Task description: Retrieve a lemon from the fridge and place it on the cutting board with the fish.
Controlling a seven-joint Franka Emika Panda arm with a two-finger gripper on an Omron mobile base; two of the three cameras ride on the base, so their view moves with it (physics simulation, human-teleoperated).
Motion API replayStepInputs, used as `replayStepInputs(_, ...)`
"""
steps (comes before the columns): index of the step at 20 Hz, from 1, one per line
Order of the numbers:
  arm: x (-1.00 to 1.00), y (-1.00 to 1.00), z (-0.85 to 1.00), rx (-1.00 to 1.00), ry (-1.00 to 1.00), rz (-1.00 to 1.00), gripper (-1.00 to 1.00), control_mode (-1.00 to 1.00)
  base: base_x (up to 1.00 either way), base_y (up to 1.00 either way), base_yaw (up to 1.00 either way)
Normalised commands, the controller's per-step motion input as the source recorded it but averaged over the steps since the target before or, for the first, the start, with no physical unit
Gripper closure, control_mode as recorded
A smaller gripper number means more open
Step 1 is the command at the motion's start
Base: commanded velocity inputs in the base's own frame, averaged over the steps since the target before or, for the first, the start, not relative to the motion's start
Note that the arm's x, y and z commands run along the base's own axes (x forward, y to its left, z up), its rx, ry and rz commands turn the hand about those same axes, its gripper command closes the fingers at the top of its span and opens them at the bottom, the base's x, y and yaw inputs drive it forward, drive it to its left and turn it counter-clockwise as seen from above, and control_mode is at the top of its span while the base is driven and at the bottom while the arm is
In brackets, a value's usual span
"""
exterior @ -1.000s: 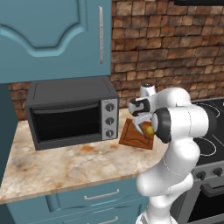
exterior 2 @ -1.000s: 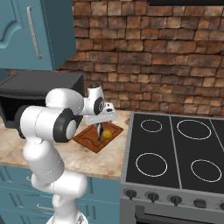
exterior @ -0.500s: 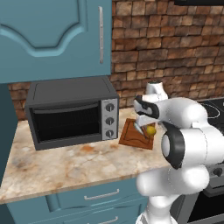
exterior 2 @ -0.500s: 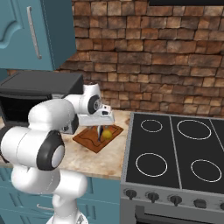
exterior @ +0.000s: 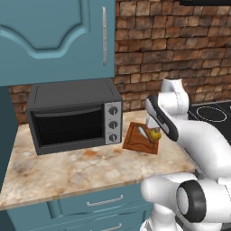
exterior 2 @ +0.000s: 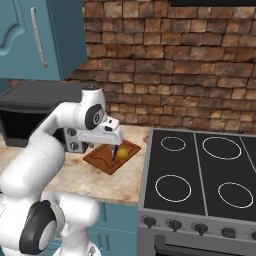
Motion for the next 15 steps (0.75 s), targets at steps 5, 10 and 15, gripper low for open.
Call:
replayStepInputs(5, -1.00, 0.03, 0.41, 0.00, -0.37, 0.00, -1.00, -1.00, 0.00, 0.00, 0.00)
replayStepInputs(10, -0.57, 0.46, 0.31, 0.01, -0.28, 0.02, -1.00, -1.00, 0.00, 0.00, 0.00)
replayStepInputs(15, -0.36, 0.57, 0.32, 0.00, -0.19, 0.00, -1.00, -1.00, 0.00, 0.00, 0.00)
